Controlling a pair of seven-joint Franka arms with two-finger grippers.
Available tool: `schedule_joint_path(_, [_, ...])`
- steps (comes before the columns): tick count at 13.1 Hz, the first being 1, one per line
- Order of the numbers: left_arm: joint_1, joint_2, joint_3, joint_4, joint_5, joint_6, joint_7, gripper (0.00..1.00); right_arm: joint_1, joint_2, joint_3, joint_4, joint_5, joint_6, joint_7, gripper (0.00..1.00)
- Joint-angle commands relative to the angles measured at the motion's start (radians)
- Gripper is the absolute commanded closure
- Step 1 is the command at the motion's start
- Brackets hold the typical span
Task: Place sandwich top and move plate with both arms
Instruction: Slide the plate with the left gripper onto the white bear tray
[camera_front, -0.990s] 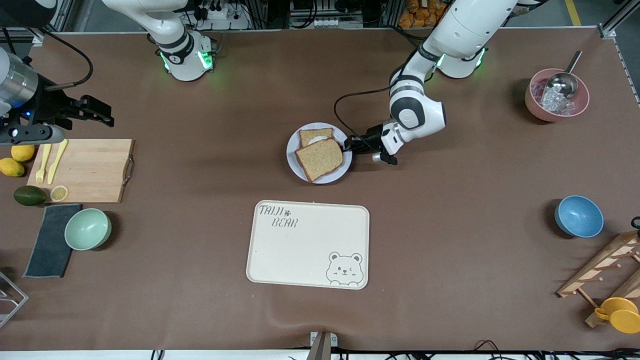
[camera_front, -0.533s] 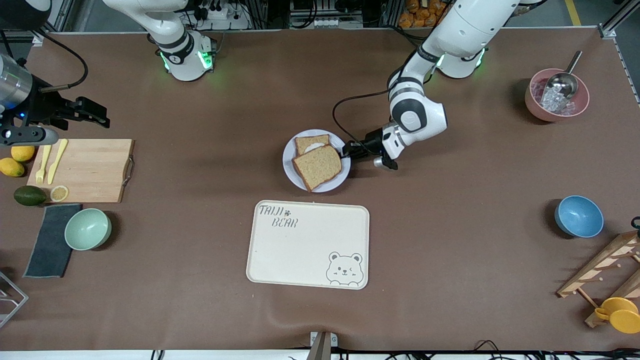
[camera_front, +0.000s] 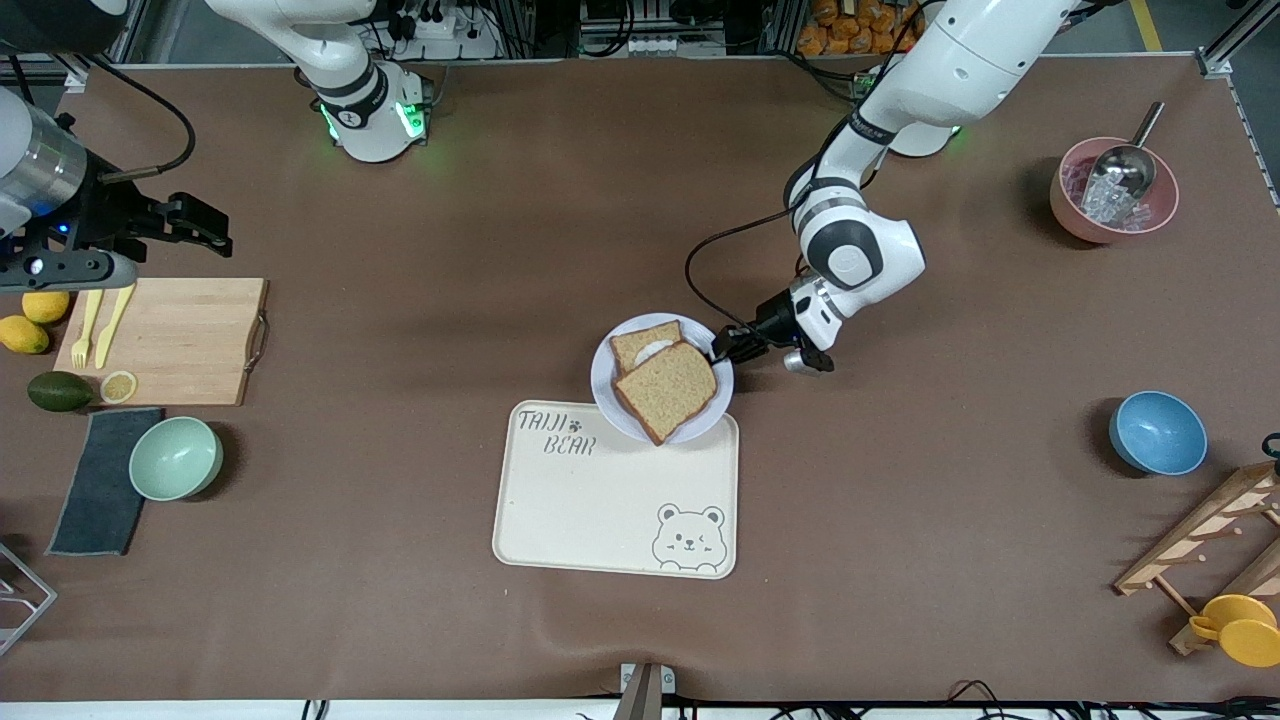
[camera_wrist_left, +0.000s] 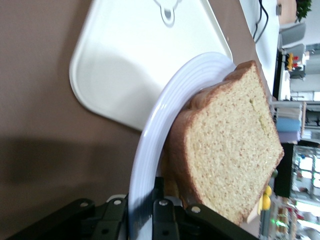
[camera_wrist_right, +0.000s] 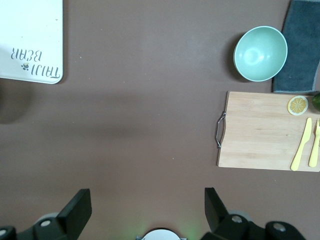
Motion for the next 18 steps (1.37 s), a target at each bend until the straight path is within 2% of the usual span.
schedule_joint_path(1, [-0.002, 0.066, -0.007, 0.114, -0.018, 0.093, 0.008, 0.97, 0.007, 0.022, 0.006, 0.031, -0.027, -0.009, 0.024, 0.00])
schedule_joint_path(8, [-0.080, 0.251, -0.007, 0.416, -0.018, 0.239, -0.108, 0.97, 0.007, 0.022, 0.004, 0.030, -0.025, -0.013, 0.024, 0.00])
schedule_joint_path(12, [-0.111, 0.322, -0.007, 0.484, -0.030, 0.259, -0.110, 0.97, 0.004, 0.022, 0.004, 0.030, -0.025, -0.014, 0.024, 0.00])
schedule_joint_path(15, [-0.115, 0.339, -0.006, 0.497, -0.026, 0.259, -0.110, 0.96, 0.004, 0.022, 0.003, 0.030, -0.025, -0.014, 0.024, 0.00])
schedule_joint_path(16, [-0.115, 0.344, -0.004, 0.498, -0.023, 0.259, -0.108, 0.89, 0.004, 0.022, 0.004, 0.030, -0.025, -0.016, 0.024, 0.00])
schedule_joint_path(17, [-0.115, 0.344, 0.003, 0.498, -0.021, 0.259, -0.107, 0.55, 0.004, 0.022, 0.003, 0.030, -0.025, -0.016, 0.024, 0.00])
schedule_joint_path(18, [-0.117, 0.342, 0.006, 0.501, -0.026, 0.259, -0.111, 0.01, 0.003, 0.023, 0.004, 0.030, -0.025, -0.016, 0.024, 0.00])
